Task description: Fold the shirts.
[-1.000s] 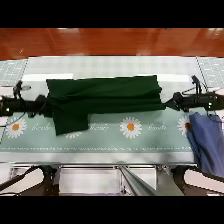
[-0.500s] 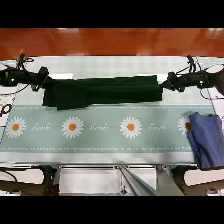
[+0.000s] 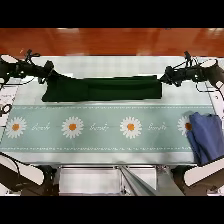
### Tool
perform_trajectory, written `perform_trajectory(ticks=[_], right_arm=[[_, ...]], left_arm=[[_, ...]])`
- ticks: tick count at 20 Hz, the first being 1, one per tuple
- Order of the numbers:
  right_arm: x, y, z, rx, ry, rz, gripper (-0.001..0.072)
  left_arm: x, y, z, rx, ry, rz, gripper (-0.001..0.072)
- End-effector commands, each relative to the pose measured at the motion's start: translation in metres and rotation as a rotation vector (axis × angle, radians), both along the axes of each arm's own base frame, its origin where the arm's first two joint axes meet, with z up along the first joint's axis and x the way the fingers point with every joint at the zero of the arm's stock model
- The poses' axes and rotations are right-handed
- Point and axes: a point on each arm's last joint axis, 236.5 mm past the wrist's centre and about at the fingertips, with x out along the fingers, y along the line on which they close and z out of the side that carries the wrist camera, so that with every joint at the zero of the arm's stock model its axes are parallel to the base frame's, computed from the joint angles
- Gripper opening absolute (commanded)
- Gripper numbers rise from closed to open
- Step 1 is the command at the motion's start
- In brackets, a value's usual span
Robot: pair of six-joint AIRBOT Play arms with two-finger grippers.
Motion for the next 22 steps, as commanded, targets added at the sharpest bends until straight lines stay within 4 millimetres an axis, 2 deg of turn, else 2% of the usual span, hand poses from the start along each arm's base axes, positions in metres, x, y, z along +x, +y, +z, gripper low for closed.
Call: perform_trajectory(ticks=[1,2,3,5,7,9,11,13,14,16,17,20,22], right_arm=[[0.009,-0.002,-0.004,0.007,-0.011,-0.025,0.027],[0.01,0.0,-0.001,0.014,-0.022,-0.024,0.0417],[0.011,-0.001,0.003,0.016,-0.026,-0.021,0.0418],[0.003,-0.012,0.014,-0.01,-0.03,0.004,0.0418],[-0.011,-0.033,0.039,-0.028,-0.033,0.006,0.0418],[-0.032,-0.07,0.069,-0.085,-0.044,-0.008,0.0418],[-0.059,-0.118,0.088,-0.198,-0.029,-0.071,0.0417],[-0.077,-0.149,0.089,-0.225,-0.028,-0.185,0.0417],[-0.086,-0.156,0.078,-0.208,-0.014,-0.248,0.0417],[-0.095,-0.145,0.044,-0.128,0.021,-0.32,0.0417],[-0.093,-0.127,0.031,-0.066,0.024,-0.311,0.0418],[-0.078,-0.075,0.005,0.072,0.047,-0.233,0.0418],[-0.07,-0.048,-0.012,0.116,0.087,-0.184,0.0418]], left_arm=[[0.01,-0.006,-0.006,0.016,-0.026,-0.025,0.0052],[0.006,-0.008,-0.004,0.01,-0.018,-0.037,0.0269],[-0.001,-0.01,-0.001,0.0,0.005,-0.063,0.0498],[-0.019,-0.005,0.011,-0.028,0.066,-0.107,0.0504],[-0.037,0.012,0.035,-0.034,0.076,-0.124,0.0504],[-0.049,0.036,0.07,0.041,0.018,-0.127,0.0503],[-0.063,0.045,0.114,0.129,-0.101,-0.151,0.0504],[-0.077,0.038,0.153,0.196,-0.227,-0.121,0.0504],[-0.087,0.032,0.167,0.231,-0.289,-0.104,0.0503],[-0.11,0.017,0.179,0.275,-0.387,-0.043,0.0503],[-0.124,0.005,0.176,0.284,-0.416,-0.026,0.0504],[-0.156,-0.028,0.149,0.281,-0.437,-0.044,0.0504],[-0.169,-0.046,0.13,0.263,-0.403,-0.091,0.0504]])
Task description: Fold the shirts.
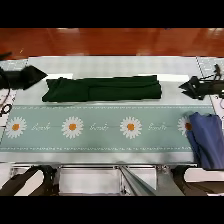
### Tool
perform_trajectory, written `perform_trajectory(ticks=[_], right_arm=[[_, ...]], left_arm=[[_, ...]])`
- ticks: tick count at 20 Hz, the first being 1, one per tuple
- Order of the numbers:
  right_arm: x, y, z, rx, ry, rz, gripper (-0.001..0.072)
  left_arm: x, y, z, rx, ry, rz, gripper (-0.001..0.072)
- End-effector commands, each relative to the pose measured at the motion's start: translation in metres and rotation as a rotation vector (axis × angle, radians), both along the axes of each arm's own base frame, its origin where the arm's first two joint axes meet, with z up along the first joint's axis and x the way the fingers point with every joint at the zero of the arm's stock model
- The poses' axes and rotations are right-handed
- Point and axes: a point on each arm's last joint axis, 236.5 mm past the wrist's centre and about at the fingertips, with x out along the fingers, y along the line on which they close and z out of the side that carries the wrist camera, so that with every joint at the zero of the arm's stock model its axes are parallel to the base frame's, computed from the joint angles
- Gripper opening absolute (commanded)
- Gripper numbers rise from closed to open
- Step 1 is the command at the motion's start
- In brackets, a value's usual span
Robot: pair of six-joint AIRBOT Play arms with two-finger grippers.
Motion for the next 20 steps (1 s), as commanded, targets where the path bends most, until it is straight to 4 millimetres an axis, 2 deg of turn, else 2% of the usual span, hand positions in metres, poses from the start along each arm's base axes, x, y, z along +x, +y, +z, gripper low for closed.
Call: perform_trajectory(ticks=[1,4,7,10,14,15,16,17,19,20], right_arm=[[0.012,0.05,-0.027,0.113,0.036,0.066,0.0418],[0.03,0.078,-0.038,0.173,0.058,0.116,0.0422],[0.047,0.091,-0.044,0.209,0.072,0.12,0.0423],[0.054,0.1,-0.05,0.232,0.103,0.136,0.0423],[0.062,0.124,-0.044,0.213,0.075,0.19,0.0399],[0.064,0.13,-0.04,0.209,0.065,0.207,0.0352],[0.065,0.138,-0.036,0.204,0.048,0.236,0.017],[0.065,0.145,-0.03,0.204,0.036,0.268,0.0023],[0.062,0.154,-0.009,0.21,0.017,0.338,0.002],[0.06,0.149,0.0,0.165,0.004,0.362,0.002]], left_arm=[[-0.021,-0.026,-0.022,0.009,-0.011,-0.033,0.0504],[-0.018,-0.038,-0.027,-0.012,-0.003,-0.052,0.0504],[-0.017,-0.042,-0.028,-0.026,0.004,-0.055,0.0504],[-0.017,-0.042,-0.028,-0.026,0.004,-0.056,0.0504],[-0.017,-0.042,-0.028,-0.027,0.003,-0.055,0.0504],[-0.017,-0.042,-0.028,-0.027,0.003,-0.055,0.0504],[-0.016,-0.041,-0.028,-0.026,0.0,-0.053,0.0504],[-0.014,-0.04,-0.027,-0.024,-0.008,-0.046,0.0504],[-0.008,-0.036,-0.023,-0.019,-0.034,-0.024,0.0503],[-0.005,-0.036,-0.02,-0.029,-0.048,-0.012,0.0497]])
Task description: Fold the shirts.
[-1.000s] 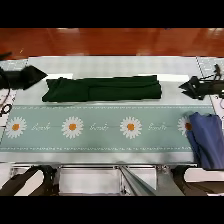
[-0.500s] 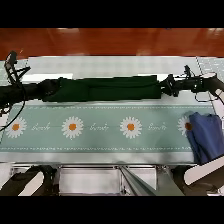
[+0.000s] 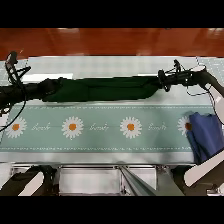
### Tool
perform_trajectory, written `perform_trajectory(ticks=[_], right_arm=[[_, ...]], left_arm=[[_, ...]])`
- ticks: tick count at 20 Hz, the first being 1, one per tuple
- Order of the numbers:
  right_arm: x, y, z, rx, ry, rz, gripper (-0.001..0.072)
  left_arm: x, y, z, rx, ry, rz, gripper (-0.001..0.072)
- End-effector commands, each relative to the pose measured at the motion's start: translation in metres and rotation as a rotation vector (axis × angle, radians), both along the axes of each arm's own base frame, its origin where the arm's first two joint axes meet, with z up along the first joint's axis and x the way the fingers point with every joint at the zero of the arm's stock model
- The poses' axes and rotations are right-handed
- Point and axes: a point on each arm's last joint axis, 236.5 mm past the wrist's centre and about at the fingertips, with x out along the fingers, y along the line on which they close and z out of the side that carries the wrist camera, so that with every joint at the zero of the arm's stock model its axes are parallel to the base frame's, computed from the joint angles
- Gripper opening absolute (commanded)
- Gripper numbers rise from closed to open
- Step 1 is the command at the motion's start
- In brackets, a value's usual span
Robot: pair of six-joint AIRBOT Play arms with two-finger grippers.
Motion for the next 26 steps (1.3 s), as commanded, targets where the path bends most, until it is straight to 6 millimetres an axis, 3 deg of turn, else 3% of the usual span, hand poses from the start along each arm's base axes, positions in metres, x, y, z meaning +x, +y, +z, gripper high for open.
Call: perform_trajectory(ticks=[1,2,3,5,7,12,15,19,23,26], right_arm=[[-0.008,-0.001,0.031,-0.087,-0.054,0.091,0.002],[-0.014,-0.014,0.041,-0.176,-0.074,0.114,0.002],[-0.021,-0.028,0.052,-0.267,-0.09,0.13,0.002],[-0.036,-0.046,0.086,-0.395,-0.145,0.152,0.0019],[-0.054,-0.052,0.124,-0.454,-0.213,0.158,0.002],[-0.119,-0.04,0.195,-0.486,-0.359,0.162,0.002],[-0.16,-0.026,0.213,-0.458,-0.406,0.147,0.002],[-0.201,-0.011,0.228,-0.427,-0.454,0.152,0.002],[-0.212,-0.008,0.241,-0.429,-0.491,0.138,0.002],[-0.21,-0.003,0.246,-0.404,-0.506,0.13,0.002]], left_arm=[[0.01,0.002,0.008,-0.023,-0.04,0.036,0.0406],[0.01,-0.001,0.011,-0.044,-0.041,0.038,0.0128],[0.011,-0.005,0.013,-0.051,-0.052,0.031,0.0021],[0.016,-0.019,0.014,-0.046,-0.076,0.009,0.0019],[0.017,-0.052,0.007,-0.045,-0.078,-0.055,0.0019],[0.021,-0.178,-0.039,-0.048,0.053,-0.316,0.0018],[0.012,-0.257,-0.071,-0.054,0.192,-0.475,0.0018],[-0.022,-0.335,-0.108,-0.029,0.328,-0.67,0.0019],[-0.077,-0.38,-0.131,-0.002,0.417,-0.796,0.0019],[-0.101,-0.392,-0.132,0.012,0.423,-0.856,0.002]])
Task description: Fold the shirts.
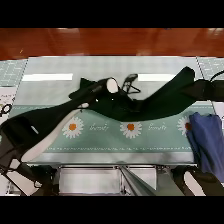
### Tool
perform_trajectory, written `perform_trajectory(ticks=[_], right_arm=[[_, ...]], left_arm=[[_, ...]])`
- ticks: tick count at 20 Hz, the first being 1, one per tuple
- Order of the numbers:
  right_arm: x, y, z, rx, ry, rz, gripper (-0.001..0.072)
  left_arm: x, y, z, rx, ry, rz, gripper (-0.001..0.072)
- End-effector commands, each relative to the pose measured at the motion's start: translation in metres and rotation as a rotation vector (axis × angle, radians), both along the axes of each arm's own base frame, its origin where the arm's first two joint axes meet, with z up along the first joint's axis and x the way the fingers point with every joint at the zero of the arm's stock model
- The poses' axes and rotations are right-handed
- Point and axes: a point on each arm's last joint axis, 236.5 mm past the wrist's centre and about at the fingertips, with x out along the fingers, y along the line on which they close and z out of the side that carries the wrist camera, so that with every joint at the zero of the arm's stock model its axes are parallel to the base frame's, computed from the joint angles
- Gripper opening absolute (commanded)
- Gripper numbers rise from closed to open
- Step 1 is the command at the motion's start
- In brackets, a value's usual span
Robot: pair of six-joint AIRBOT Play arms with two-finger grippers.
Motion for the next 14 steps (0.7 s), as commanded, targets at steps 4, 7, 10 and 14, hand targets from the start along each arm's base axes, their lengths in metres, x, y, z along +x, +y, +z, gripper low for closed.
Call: perform_trajectory(ticks=[4,7,10,14], right_arm=[[0.009,0.008,0.014,0.06,-0.058,-0.018,0.002],[0.022,0.039,0.006,0.113,-0.039,0.049,0.002],[0.049,0.106,-0.002,0.201,-0.055,0.165,0.002],[0.096,0.205,-0.025,0.274,-0.026,0.31,0.002]], left_arm=[[-0.004,0.02,0.004,0.028,0.049,-0.074,0.002],[0.054,0.083,0.039,0.003,0.025,0.071,0.002],[0.091,0.184,0.083,0.026,-0.078,0.265,0.002],[0.074,0.305,0.125,0.058,-0.204,0.522,0.002]])
